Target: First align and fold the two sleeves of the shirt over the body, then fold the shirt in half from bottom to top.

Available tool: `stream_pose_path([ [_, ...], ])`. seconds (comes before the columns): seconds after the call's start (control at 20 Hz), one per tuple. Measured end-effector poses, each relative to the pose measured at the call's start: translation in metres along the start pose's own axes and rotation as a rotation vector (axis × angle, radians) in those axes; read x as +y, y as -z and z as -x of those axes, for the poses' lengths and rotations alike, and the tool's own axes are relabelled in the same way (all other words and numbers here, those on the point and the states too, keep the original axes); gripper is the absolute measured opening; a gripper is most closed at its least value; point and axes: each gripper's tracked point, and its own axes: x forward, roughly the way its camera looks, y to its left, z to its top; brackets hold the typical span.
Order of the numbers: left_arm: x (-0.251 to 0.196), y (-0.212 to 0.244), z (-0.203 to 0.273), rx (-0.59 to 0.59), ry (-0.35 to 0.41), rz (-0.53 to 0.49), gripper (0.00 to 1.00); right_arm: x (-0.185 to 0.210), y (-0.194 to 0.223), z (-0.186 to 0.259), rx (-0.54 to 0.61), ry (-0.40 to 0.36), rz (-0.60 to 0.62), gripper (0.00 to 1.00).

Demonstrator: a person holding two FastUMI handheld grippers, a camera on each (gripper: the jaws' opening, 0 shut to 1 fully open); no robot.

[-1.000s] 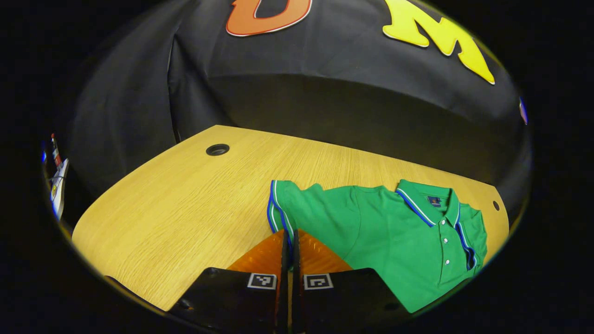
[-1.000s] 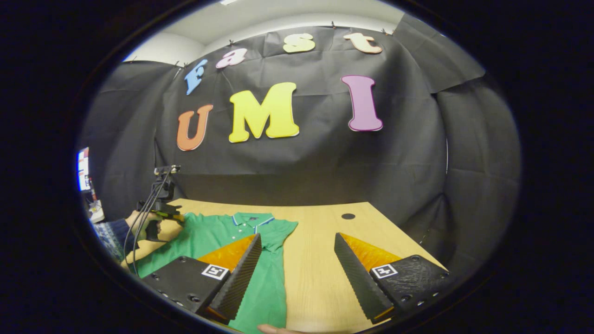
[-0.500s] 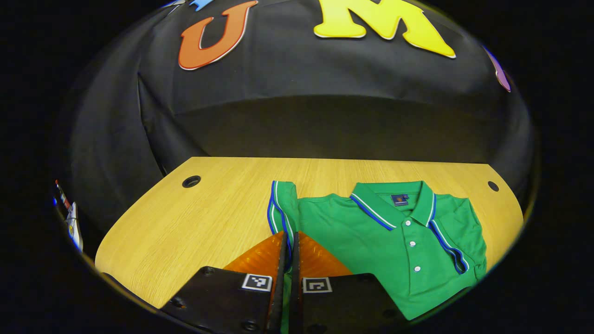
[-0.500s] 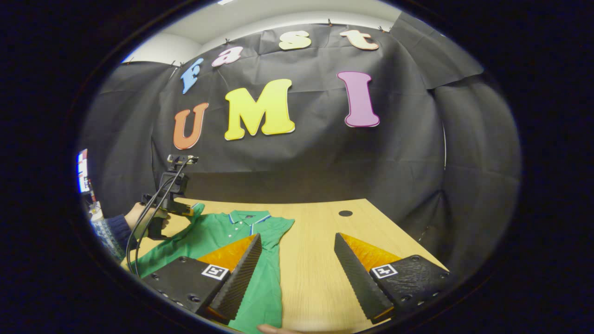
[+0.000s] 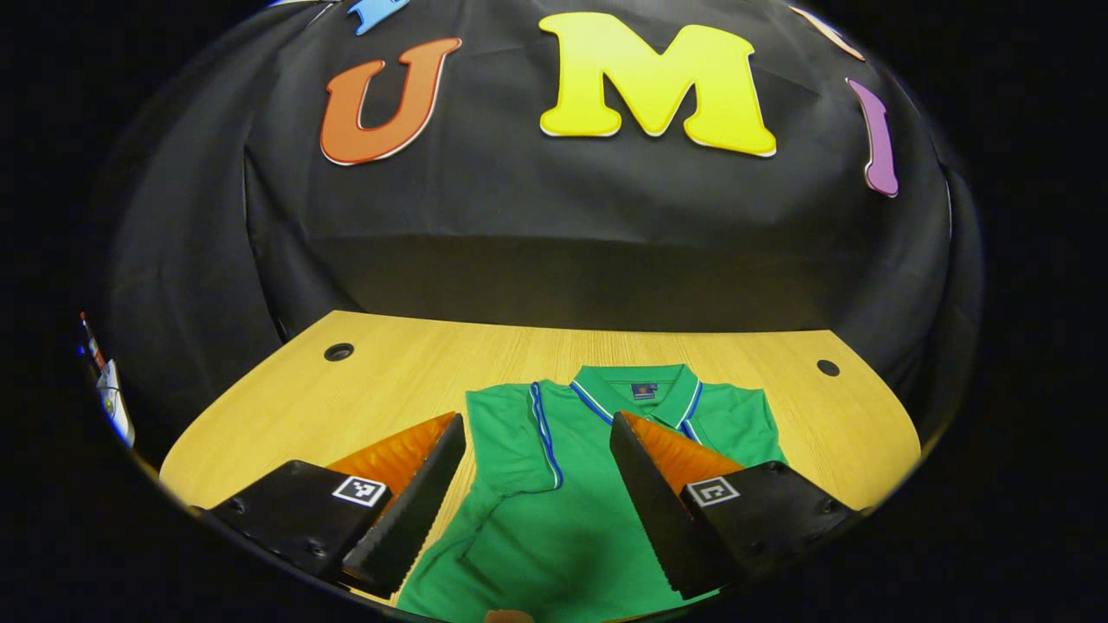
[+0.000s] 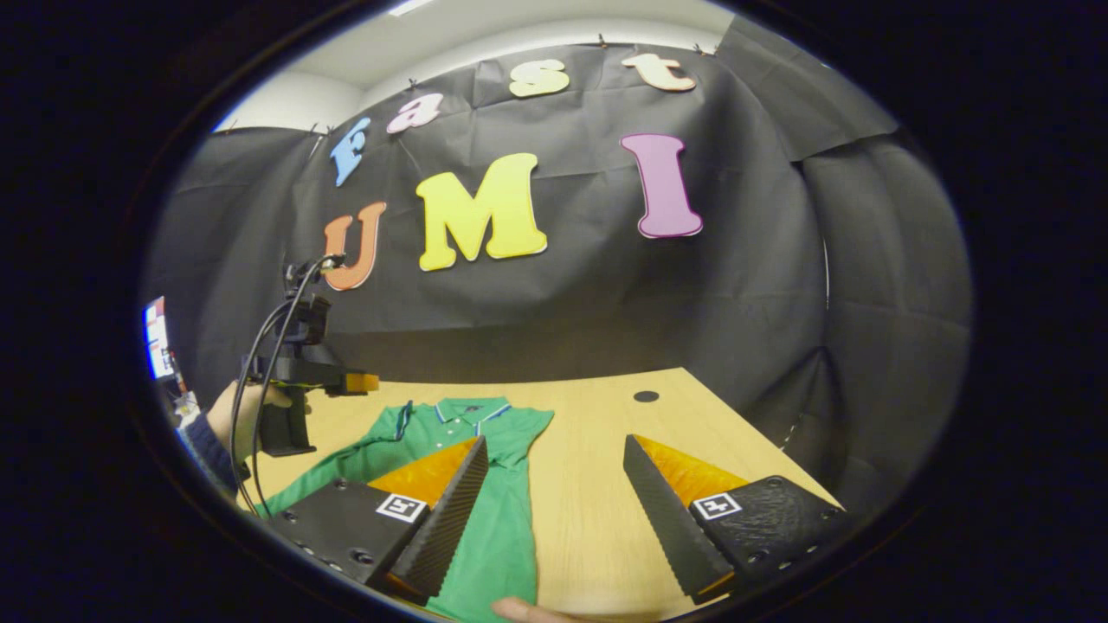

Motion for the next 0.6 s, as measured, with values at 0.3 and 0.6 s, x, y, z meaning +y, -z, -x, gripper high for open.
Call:
stream_pose_path([
  [0.3, 0.03, 0.006, 0.084, -0.094, 0.001, 0.001, 1.0, 0.026, -0.026, 0.038, -0.069, -0.011, 0.043, 0.95],
  [0.6, 0.054, 0.061, 0.145, -0.108, 0.022, 0.037, 1.0, 0.057, -0.011, 0.069, -0.091, 0.013, 0.156, 0.92],
])
